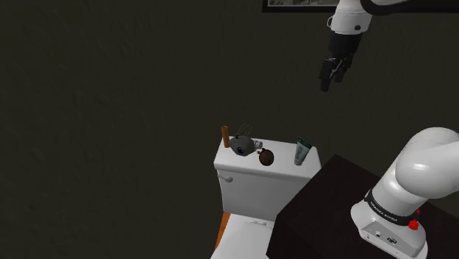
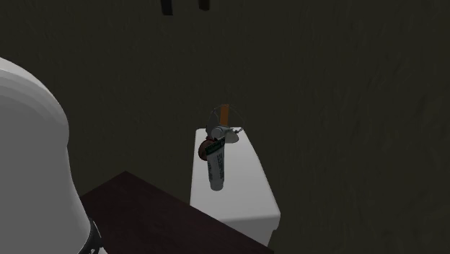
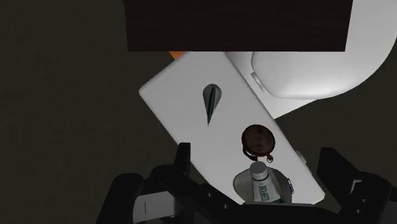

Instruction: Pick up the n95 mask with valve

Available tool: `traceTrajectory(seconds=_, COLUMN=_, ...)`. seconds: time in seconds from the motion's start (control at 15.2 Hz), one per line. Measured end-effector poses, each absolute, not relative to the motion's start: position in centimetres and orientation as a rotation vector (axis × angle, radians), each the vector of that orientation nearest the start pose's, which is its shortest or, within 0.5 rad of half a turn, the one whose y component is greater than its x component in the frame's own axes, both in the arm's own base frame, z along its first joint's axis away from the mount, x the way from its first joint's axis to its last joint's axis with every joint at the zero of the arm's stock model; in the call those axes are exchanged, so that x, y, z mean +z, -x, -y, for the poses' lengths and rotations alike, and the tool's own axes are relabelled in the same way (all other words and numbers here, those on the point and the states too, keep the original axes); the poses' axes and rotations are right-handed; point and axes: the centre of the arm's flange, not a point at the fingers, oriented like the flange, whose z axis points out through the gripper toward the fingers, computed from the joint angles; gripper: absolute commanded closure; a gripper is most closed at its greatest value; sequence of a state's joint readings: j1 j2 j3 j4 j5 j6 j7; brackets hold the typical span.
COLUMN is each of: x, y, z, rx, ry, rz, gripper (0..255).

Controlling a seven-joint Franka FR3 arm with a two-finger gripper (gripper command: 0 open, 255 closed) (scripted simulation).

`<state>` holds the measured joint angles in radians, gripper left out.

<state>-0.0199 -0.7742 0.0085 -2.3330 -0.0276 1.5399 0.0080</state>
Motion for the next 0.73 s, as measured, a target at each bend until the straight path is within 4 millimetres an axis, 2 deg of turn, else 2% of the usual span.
traceTrajectory(seconds=0.07, x=59.5, y=-30.7, z=0.6, rx=0.030, ry=3.175, rz=-0.036, gripper=0)
traceTrajectory(seconds=0.2, x=58.2, y=-31.8, z=0.4, rx=0.035, ry=3.163, rz=-0.003, gripper=0)
traceTrajectory(seconds=0.73, x=51.1, y=-39.1, z=0.5, rx=0.057, ry=3.077, rz=0.194, gripper=0)
